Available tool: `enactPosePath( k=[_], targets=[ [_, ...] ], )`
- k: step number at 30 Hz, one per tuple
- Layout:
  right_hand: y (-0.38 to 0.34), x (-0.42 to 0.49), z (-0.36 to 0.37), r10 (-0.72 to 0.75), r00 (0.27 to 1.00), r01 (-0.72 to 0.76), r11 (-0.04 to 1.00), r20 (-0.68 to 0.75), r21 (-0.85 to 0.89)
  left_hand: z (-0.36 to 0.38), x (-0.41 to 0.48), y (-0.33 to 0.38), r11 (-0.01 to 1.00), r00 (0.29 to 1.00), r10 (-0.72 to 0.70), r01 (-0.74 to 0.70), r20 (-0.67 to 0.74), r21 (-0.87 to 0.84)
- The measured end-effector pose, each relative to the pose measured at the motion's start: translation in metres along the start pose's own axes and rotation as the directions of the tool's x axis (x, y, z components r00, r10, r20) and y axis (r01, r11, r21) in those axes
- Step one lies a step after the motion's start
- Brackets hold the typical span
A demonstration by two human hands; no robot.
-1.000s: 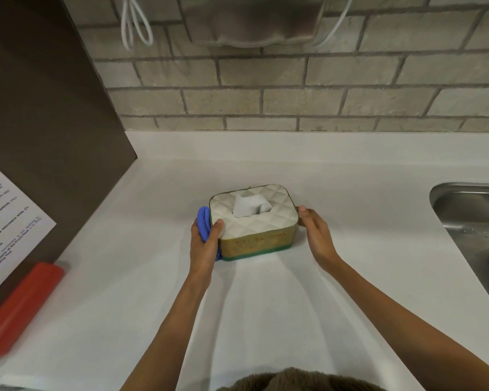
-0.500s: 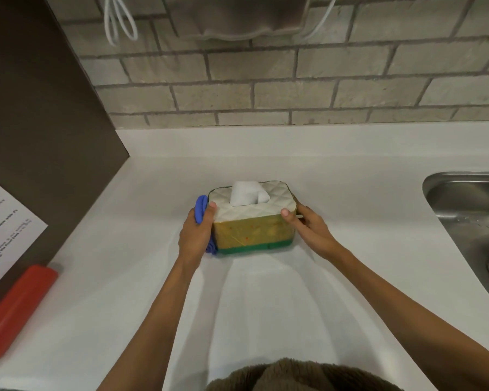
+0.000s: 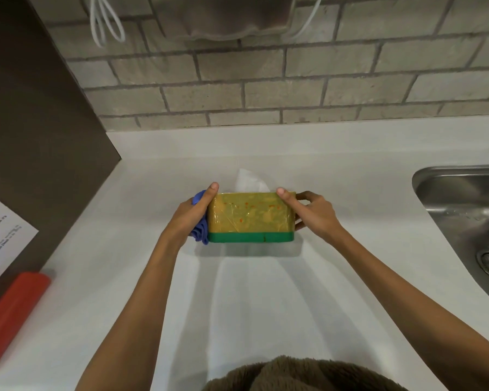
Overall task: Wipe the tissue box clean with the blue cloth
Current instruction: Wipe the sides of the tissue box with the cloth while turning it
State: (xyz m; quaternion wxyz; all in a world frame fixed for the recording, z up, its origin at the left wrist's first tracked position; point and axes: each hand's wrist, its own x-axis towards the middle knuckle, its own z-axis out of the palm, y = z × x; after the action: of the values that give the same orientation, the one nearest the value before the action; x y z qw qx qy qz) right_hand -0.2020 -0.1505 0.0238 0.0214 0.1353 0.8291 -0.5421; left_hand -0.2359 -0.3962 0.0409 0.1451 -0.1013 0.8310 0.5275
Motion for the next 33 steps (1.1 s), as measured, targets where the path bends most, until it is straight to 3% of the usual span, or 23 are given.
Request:
enactPosePath(
  k=[4, 8, 12, 17, 19, 22, 25, 30, 33],
  targets=[
    [-0.002, 0.011, 0.004, 0.062, 0.990, -0.058, 0.998, 0.129, -0.036, -0.002, 0.005, 0.006, 1.000, 1.000, -0.028, 0.028, -0.009, 0.000],
    [0.001, 0.022, 0.012, 0.018, 0.949, -0.080, 0.979, 0.315, 0.186, 0.000, 0.008, 0.007, 0.998, 0.998, -0.046, 0.044, -0.037, -0.055],
    [0.008, 0.031, 0.023, -0.026, 0.939, -0.110, 0.923, 0.344, 0.369, 0.006, 0.011, 0.001, 0.986, 0.988, -0.057, 0.033, -0.146, -0.165],
    [0.016, 0.035, 0.024, 0.001, 0.937, -0.162, 0.886, 0.348, 0.434, 0.025, 0.000, -0.015, 0.938, 0.891, 0.109, -0.238, -0.440, -0.250],
    [0.015, 0.034, 0.023, -0.008, 0.934, -0.163, 0.880, 0.356, 0.446, 0.031, -0.015, -0.015, 0.891, 0.782, 0.288, -0.430, -0.552, -0.145],
    [0.015, 0.036, 0.019, -0.019, 0.932, -0.164, 0.870, 0.363, 0.466, 0.044, -0.030, -0.010, 0.761, 0.670, 0.626, -0.636, -0.400, 0.126],
    [0.015, 0.039, 0.017, 0.024, 0.931, -0.209, 0.853, 0.364, 0.478, 0.057, -0.035, -0.015, 0.701, 0.651, 0.709, -0.608, -0.271, 0.373],
    [0.013, 0.039, 0.026, 0.079, 0.937, -0.232, 0.870, 0.341, 0.435, 0.067, -0.027, -0.009, 0.761, 0.691, 0.622, -0.422, -0.369, 0.493],
    [0.012, 0.038, 0.029, 0.088, 0.943, -0.231, 0.867, 0.320, 0.441, 0.078, -0.022, -0.005, 0.667, 0.691, 0.652, -0.327, -0.312, 0.670]
  ],
)
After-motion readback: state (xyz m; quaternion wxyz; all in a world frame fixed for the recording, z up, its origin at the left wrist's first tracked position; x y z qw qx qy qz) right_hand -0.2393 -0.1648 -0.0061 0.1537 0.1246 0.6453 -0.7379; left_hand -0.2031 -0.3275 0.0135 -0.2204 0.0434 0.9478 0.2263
